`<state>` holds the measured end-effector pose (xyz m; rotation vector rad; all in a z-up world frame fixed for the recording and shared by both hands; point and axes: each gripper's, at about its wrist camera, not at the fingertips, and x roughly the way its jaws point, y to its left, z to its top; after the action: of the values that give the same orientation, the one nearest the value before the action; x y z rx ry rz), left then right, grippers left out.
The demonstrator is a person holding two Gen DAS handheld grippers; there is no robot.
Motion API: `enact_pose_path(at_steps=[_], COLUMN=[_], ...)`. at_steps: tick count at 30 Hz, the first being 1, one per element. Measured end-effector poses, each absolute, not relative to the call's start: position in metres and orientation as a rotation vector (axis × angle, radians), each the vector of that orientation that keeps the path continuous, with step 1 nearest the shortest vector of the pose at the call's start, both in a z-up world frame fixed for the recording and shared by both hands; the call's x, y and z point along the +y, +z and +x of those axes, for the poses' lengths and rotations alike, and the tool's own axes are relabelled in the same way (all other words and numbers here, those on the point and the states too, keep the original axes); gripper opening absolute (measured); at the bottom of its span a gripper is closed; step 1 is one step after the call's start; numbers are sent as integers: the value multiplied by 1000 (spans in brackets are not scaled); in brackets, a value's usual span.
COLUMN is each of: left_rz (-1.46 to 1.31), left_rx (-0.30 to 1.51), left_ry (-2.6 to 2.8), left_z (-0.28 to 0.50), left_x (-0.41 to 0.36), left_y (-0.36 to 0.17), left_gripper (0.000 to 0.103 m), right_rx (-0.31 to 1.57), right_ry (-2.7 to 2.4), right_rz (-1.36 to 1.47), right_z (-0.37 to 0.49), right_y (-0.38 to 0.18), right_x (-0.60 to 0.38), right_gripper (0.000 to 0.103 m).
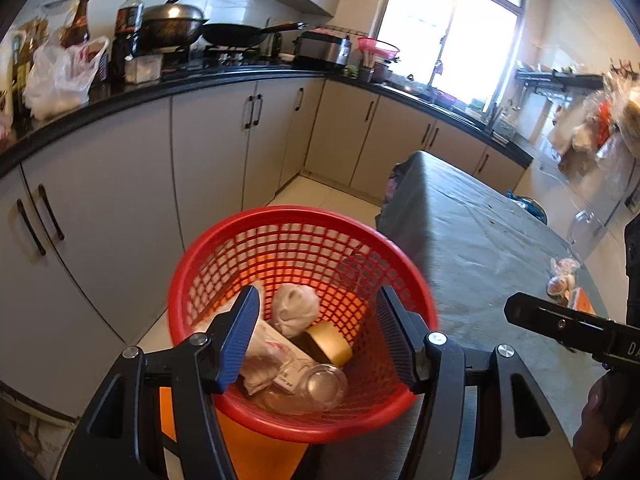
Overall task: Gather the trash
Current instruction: 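Move both tools back to the table and grasp the orange box with the right tool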
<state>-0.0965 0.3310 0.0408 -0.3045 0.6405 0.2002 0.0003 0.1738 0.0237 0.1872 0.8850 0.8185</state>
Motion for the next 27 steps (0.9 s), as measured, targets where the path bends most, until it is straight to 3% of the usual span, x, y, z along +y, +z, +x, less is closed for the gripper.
enact_pose_path(at_steps=[17,23,27], left_rz=[-132,-60,-29], left_rx=[686,702,715], left_ry=[-1,-74,-108], left_z=[-79,-76,-73], left_x=[217,177,157], left_y=[48,46,43], left_gripper=[64,65,65], right_rx=[807,784,820], right_ry=[606,444,388], right_rz=[338,329,328], right_z=[19,45,64], right_y=[36,42,28], right_x=[11,-63,-91], right_gripper=[55,64,64])
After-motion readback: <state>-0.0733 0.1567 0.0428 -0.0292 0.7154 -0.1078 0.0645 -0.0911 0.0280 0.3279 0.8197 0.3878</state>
